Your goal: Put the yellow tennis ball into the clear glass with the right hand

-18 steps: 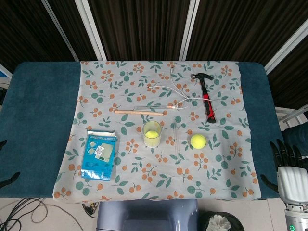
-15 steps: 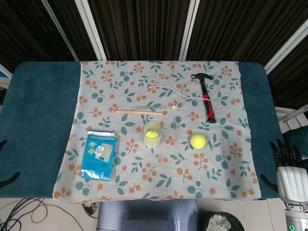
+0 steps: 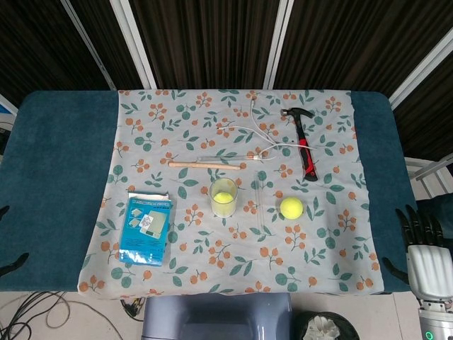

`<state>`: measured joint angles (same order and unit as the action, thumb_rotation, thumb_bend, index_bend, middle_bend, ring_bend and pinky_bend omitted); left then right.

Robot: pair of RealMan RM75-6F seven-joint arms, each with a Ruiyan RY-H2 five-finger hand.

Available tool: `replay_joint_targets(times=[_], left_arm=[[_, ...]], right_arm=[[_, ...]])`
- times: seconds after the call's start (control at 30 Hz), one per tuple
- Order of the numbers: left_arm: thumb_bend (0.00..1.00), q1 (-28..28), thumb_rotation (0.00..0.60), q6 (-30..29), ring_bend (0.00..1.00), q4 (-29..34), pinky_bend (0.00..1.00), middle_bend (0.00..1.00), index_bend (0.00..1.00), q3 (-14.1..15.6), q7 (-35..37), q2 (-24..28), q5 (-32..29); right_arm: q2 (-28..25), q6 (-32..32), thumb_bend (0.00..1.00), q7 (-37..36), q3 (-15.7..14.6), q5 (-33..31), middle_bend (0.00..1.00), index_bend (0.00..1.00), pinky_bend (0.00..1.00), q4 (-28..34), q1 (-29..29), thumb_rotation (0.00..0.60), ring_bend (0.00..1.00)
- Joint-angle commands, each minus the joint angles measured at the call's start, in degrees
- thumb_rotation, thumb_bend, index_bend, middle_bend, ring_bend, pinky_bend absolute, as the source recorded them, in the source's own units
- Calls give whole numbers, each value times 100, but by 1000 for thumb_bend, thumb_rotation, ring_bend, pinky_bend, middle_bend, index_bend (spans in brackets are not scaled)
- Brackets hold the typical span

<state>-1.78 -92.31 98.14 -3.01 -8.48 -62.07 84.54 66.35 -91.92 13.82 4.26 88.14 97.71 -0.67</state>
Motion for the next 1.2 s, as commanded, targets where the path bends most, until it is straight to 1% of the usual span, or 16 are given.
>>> replay_joint_targets(times=[0.03, 0.17, 0.3, 0.43, 0.47, 0.63, 0.67, 0.77, 0.87, 0.97, 1.2], left_arm=[[21, 3, 600, -7, 0, -2, 0, 0, 135, -11, 22, 5, 2], [21, 0, 600, 4, 0, -3, 0, 0, 135, -30, 84, 26, -47], [21, -7, 600, 7, 0, -4, 0, 0, 135, -49, 105, 46, -99], [21, -2, 600, 7, 0, 5, 0, 0, 135, -54, 96, 43, -99], [21, 1, 600, 4, 0, 2, 0, 0, 135, -53, 83, 34, -86], [20, 23, 600, 48, 0, -4, 0, 0, 135, -41, -2, -3, -88], [20, 25, 600, 50, 0, -3, 0, 0, 135, -40, -12, -7, -88], [21, 35, 600, 65, 0, -6, 0, 0, 135, -43, -53, -26, -98], [21, 43, 600, 80, 0, -7, 0, 0, 135, -52, -75, -34, -125], [21, 43, 600, 75, 0, -10, 0, 0, 135, -69, -71, -34, -150], [20, 83, 600, 159, 0, -27, 0, 0, 135, -93, -72, -43, -223]], right_arm=[[-36, 88, 232, -106, -23, -33, 0, 0, 40, 28, 21, 600, 0], [-100, 182, 232, -189, -71, -6, 0, 0, 40, 92, 45, 600, 0], [-278, 459, 233, -665, -102, -109, 0, 0, 40, 255, 123, 600, 0], [-572, 952, 232, -945, -46, -262, 0, 0, 40, 457, 368, 600, 0], [-664, 1165, 231, -966, -4, -342, 0, 0, 40, 543, 491, 600, 0], [-765, 2099, 232, -1004, 231, -822, 0, 0, 40, 743, 1059, 600, 0], [-760, 2208, 232, -1001, 251, -877, 0, 0, 40, 755, 1123, 600, 0], [-655, 2781, 232, -924, 363, -1189, 0, 0, 40, 749, 1486, 600, 0], [-422, 3238, 232, -651, 487, -1590, 0, 0, 40, 648, 1853, 600, 0], [-110, 3458, 232, -402, 614, -1919, 0, 0, 40, 521, 2139, 600, 0], [683, 3744, 232, 231, 854, -2744, 0, 0, 40, 76, 2756, 600, 0]])
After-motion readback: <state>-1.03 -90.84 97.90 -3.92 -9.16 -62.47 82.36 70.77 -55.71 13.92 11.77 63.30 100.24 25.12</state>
